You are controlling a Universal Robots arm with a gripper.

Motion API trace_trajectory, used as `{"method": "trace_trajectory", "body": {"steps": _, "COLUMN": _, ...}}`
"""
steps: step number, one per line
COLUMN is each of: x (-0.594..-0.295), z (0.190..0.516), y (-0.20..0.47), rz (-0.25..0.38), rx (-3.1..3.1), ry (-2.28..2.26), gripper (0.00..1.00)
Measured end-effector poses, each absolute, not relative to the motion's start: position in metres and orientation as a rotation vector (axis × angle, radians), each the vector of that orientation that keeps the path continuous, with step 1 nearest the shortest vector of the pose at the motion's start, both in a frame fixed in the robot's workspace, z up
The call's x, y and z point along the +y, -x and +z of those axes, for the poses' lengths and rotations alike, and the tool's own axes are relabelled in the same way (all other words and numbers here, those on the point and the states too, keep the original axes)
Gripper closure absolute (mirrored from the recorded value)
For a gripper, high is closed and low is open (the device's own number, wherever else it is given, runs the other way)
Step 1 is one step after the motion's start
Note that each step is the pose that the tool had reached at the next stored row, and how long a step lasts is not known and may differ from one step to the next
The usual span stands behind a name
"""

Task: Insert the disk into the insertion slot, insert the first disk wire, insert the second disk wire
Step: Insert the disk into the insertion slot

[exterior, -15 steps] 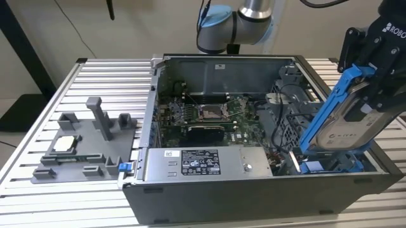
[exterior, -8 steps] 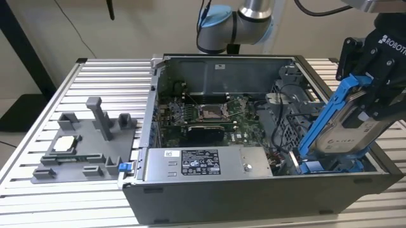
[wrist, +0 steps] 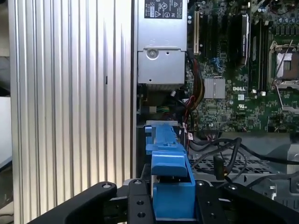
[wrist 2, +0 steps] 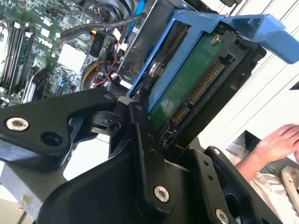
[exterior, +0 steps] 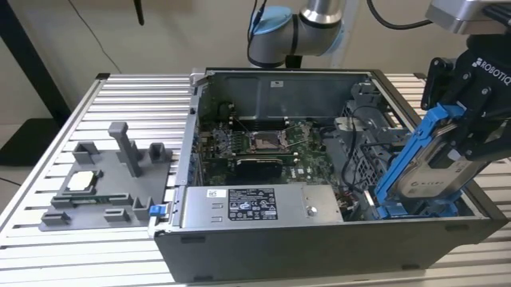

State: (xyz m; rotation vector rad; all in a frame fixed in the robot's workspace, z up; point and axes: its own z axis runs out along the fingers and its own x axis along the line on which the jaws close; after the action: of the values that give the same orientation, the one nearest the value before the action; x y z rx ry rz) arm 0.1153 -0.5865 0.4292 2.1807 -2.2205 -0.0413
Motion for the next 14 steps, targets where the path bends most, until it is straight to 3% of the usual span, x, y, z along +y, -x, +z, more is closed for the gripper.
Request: {"method": "trace_trajectory", "body": {"steps": 14, "x": -0.5784, "z": 0.4193, "y": -0.1187, "rz": -0.039, "rx": -2.223, "ry": -2.183, "gripper": 1.00}}
